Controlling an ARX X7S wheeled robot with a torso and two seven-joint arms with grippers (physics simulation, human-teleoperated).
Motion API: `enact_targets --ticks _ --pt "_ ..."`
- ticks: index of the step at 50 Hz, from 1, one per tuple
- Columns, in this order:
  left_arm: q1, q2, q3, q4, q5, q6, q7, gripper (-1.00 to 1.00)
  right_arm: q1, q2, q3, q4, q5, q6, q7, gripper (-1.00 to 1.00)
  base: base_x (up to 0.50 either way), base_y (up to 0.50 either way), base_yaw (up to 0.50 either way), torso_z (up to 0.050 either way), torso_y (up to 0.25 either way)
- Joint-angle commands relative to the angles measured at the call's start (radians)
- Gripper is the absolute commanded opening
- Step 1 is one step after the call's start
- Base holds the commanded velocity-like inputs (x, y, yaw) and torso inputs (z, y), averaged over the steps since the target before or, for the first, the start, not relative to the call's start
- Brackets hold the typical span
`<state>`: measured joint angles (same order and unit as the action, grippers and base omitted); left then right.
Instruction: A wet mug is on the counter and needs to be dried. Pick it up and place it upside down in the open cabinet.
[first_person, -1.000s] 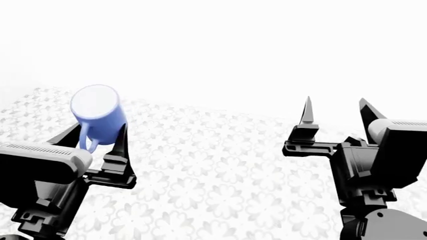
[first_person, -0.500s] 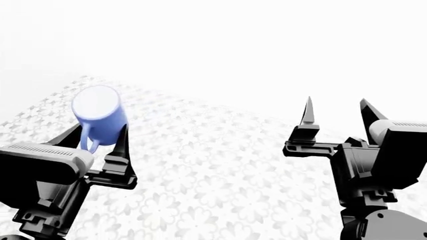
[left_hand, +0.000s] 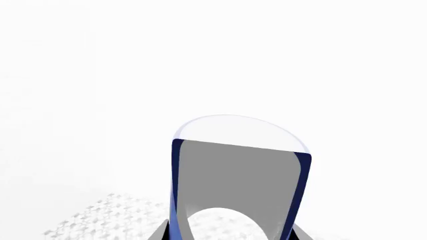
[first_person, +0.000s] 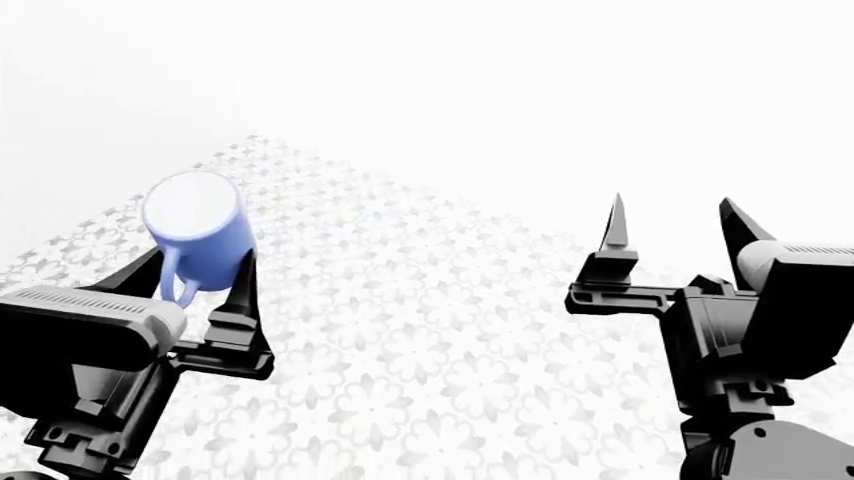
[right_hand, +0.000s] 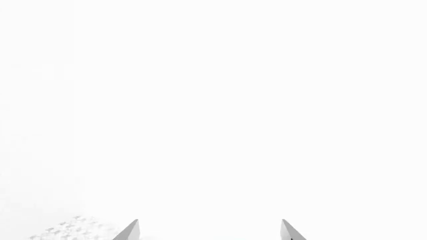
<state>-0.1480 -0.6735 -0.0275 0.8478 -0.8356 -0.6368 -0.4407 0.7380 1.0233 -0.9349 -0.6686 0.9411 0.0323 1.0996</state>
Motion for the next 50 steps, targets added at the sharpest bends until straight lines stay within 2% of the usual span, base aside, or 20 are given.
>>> enact_targets --ticks 1,31,50 --pt "0.000 -0.001 -0.003 0.001 -0.010 0.011 -0.011 -1.00 -0.005 0.000 0.002 0.000 -0.003 -0.003 0.002 1.00 0.00 0.00 0.50 0.000 0.000" --pt "-0.007 0.000 0.022 -0.001 0.002 0.017 -0.014 -1.00 -0.015 0.000 0.010 0.003 -0.002 -0.008 0.001 1.00 0.00 0.00 0.50 0.000 0.000" --pt "0.027 0.016 0.029 0.029 0.055 0.036 -0.060 -1.00 -0.061 0.005 0.010 -0.027 -0.043 -0.039 0.034 1.00 0.00 0.00 0.50 0.000 0.001"
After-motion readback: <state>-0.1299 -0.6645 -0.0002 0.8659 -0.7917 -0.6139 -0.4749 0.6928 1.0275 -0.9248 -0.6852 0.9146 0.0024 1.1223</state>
